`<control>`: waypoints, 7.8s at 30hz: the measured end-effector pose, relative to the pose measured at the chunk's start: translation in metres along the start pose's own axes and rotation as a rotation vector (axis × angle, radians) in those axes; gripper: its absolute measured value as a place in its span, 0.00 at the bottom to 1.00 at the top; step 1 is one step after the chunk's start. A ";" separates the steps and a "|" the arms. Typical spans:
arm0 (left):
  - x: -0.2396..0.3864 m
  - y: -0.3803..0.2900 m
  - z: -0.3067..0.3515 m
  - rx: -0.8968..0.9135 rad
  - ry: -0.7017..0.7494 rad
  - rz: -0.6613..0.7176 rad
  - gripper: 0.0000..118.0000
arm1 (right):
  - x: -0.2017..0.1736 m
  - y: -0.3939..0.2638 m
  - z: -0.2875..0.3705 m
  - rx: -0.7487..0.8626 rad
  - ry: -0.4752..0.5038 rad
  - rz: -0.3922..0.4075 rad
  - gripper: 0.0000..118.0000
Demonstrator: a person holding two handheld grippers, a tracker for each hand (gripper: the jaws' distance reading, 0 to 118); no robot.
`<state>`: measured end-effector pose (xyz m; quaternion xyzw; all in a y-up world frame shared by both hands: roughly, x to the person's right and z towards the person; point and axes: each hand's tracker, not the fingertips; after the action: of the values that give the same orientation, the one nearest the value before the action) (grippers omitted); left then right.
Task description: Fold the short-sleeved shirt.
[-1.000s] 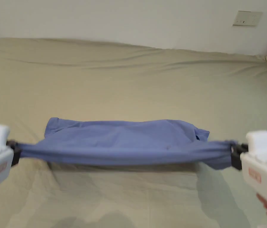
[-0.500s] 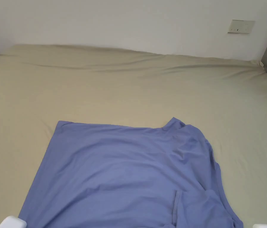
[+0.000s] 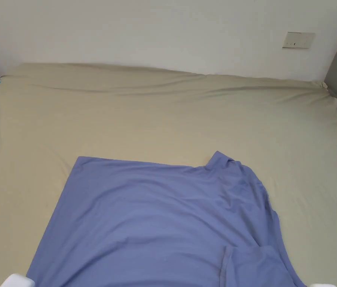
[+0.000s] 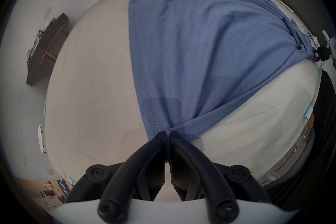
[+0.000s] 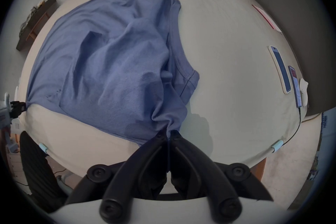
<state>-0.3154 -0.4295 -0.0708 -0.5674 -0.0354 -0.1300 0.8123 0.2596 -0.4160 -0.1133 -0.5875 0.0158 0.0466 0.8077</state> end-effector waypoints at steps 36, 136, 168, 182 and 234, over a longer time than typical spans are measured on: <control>0.107 0.120 0.276 1.127 0.213 0.220 0.00 | -0.174 0.058 0.260 1.188 -0.128 0.202 0.00; -0.038 0.129 0.003 0.258 -0.028 0.580 0.03 | 0.007 0.131 -0.004 0.319 0.093 -0.261 0.04; 0.037 0.152 0.169 0.896 0.207 0.332 0.65 | -0.094 0.120 0.160 0.938 -0.127 0.120 0.46; 0.064 0.147 0.162 0.854 0.231 0.272 0.00 | -0.102 0.099 0.148 0.897 -0.107 0.195 0.00; 0.008 0.124 0.032 0.357 0.054 0.429 0.04 | 0.015 0.132 -0.069 0.118 -0.180 -0.064 0.95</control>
<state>-0.2732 -0.3611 -0.1714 -0.4062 0.0847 0.0381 0.9090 0.2644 -0.4406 -0.2615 -0.5323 -0.0728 0.0725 0.8403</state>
